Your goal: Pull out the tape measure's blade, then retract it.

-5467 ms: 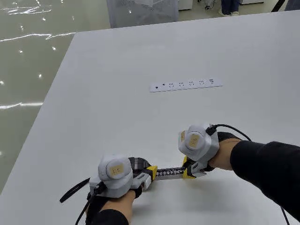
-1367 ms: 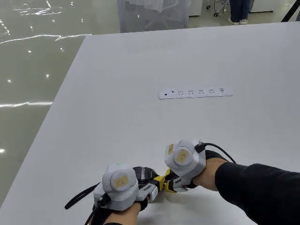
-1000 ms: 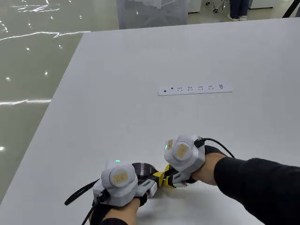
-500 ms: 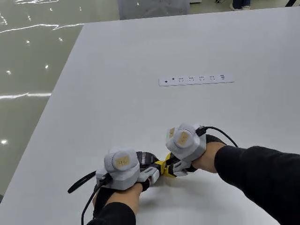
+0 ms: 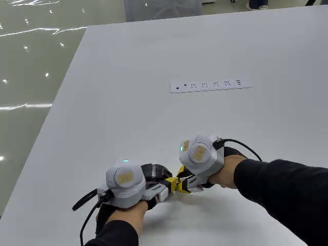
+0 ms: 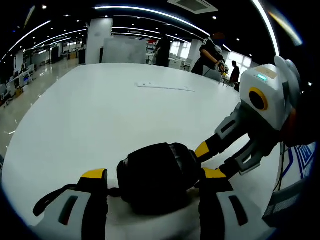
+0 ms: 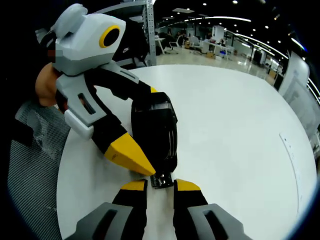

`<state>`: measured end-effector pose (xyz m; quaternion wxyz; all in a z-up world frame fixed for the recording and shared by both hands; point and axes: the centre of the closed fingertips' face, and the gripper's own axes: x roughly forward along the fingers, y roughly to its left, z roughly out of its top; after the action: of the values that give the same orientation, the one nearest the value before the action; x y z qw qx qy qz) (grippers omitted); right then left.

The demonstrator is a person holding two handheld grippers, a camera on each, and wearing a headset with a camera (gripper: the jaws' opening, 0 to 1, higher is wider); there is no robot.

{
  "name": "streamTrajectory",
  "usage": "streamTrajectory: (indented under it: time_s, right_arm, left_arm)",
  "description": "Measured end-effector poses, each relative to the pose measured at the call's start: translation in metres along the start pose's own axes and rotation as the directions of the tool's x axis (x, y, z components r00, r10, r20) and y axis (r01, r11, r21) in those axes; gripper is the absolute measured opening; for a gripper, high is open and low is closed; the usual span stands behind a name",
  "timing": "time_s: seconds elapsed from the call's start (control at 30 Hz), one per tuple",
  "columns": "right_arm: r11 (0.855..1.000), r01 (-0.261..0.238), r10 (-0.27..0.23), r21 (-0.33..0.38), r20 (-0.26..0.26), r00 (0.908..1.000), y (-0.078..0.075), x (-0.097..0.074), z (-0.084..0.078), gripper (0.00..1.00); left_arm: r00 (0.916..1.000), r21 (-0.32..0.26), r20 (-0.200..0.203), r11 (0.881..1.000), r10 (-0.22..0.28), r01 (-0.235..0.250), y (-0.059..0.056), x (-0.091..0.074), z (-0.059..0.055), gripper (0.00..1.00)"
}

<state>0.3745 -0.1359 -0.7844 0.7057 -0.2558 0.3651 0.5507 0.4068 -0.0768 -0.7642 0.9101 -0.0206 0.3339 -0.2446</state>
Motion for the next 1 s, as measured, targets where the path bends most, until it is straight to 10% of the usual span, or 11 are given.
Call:
streamTrajectory:
  time_s: [0.2, 0.4, 0.7, 1.0]
  right_arm:
    - [0.999, 0.041, -0.042, 0.034, 0.037, 0.9985, -0.002, -0.015, -0.011, 0.21]
    - [0.99, 0.075, -0.087, 0.119, 0.094, 0.9918, -0.008, -0.036, -0.019, 0.24]
    - [0.964, 0.156, -0.188, 0.215, 0.136, 0.9727, -0.006, -0.082, -0.049, 0.38]
    - [0.938, 0.245, -0.285, 0.246, 0.146, 0.9473, -0.005, -0.126, -0.082, 0.48]
  left_arm:
    - [0.9944, 0.044, 0.062, 0.996, -0.085, 0.082, 0.005, -0.012, 0.009, 0.93]
    - [0.9891, 0.234, 0.005, 0.962, -0.147, 0.142, 0.013, -0.023, 0.001, 0.99]
    - [0.9684, 0.266, -0.024, 0.932, -0.248, 0.246, 0.026, -0.048, -0.004, 0.99]
    - [0.9713, 0.277, -0.006, 0.933, -0.238, 0.23, 0.053, -0.066, 0.001, 0.99]
